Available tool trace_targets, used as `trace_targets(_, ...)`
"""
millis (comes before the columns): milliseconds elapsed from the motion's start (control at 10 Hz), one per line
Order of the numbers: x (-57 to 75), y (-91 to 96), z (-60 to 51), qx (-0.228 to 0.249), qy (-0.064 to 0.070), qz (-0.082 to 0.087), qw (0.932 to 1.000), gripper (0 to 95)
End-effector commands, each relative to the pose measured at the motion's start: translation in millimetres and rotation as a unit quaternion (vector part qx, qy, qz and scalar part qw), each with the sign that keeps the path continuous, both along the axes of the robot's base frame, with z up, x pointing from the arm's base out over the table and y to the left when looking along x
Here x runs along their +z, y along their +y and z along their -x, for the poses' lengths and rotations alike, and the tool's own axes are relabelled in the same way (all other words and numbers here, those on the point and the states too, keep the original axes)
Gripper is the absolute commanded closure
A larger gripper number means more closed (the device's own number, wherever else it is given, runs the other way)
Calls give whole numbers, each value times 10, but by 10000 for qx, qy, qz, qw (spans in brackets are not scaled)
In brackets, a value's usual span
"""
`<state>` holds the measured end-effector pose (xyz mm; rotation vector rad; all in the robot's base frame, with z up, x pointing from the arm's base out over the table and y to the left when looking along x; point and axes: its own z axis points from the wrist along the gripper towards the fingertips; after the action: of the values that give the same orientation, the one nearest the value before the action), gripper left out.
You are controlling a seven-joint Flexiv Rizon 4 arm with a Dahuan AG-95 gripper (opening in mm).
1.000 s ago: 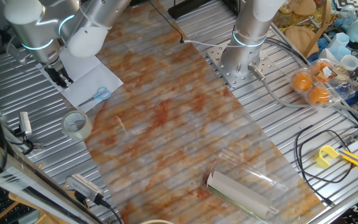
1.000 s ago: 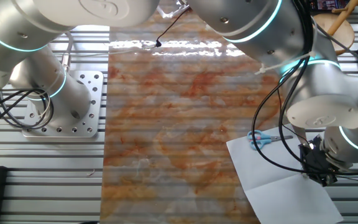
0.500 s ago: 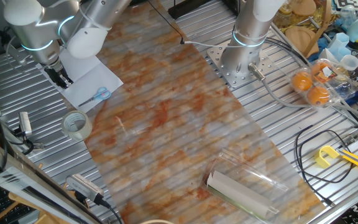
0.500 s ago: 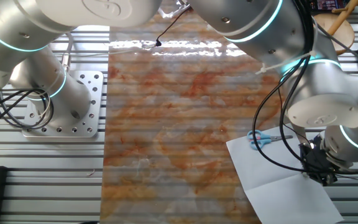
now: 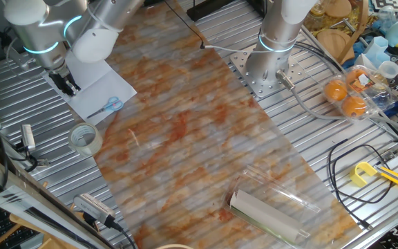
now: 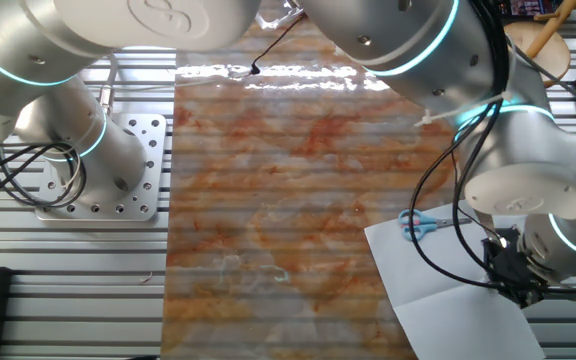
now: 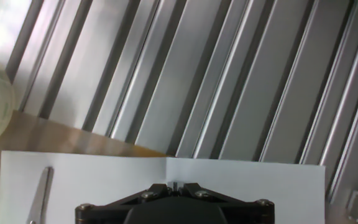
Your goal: Unfold a piece of paper
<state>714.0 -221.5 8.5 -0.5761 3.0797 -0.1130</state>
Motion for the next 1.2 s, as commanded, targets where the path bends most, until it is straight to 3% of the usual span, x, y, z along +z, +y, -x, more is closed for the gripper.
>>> trace_targets(100,38,-36,6,29,-13,25,10000,950)
trace_targets(500,146,-313,49,312,6,-29,9995,950)
trace_targets(1000,120,-738,130,740,-9,-142,9972,950)
trace_targets(1200,142,-828,165,871,1,-134,9961,950)
